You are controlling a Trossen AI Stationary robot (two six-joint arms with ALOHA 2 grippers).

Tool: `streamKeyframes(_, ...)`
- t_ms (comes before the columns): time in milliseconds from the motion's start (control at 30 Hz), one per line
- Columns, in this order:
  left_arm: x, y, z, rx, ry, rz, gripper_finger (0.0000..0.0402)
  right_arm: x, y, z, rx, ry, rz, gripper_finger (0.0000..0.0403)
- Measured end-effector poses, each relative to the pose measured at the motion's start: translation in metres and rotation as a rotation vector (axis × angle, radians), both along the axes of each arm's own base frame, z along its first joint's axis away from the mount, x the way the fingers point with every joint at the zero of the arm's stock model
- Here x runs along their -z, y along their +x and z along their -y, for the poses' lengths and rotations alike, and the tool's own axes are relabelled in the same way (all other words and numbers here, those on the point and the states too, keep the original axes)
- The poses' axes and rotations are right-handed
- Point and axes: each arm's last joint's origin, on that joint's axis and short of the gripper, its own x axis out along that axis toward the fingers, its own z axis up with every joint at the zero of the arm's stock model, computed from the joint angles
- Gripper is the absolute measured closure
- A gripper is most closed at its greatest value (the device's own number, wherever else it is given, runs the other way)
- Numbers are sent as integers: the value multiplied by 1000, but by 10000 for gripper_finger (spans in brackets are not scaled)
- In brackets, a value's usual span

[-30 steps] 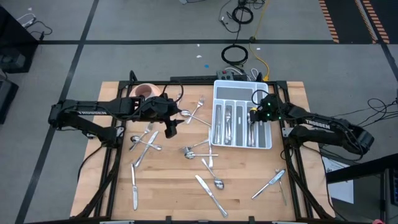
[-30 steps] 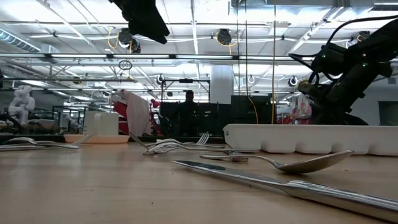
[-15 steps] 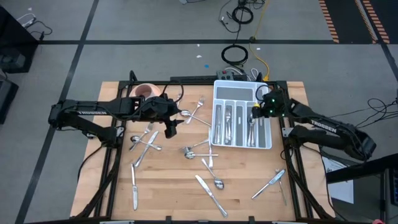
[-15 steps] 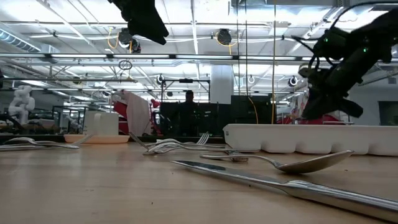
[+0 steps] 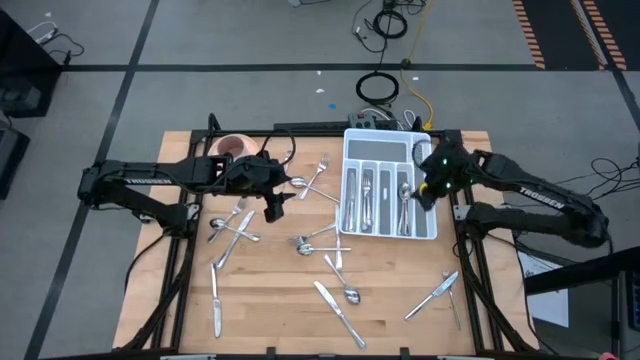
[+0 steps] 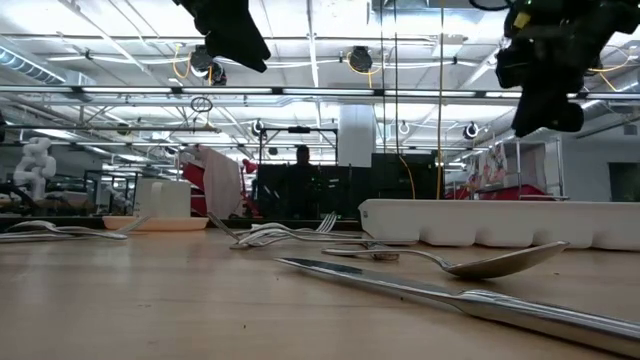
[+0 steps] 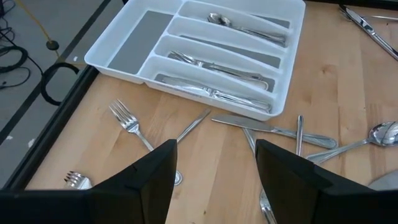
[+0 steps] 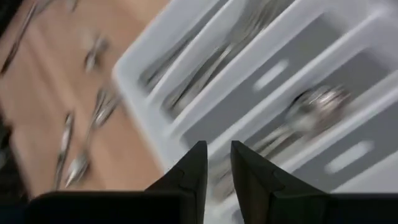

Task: Sort silverware
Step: Put the silver fork into the white silverware tray

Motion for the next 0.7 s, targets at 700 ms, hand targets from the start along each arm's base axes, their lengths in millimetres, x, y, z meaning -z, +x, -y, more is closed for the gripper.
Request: streamKeyframes(700,86,-10,46,132,-137,-99,178,25,87,-80,-291,-60,39,339)
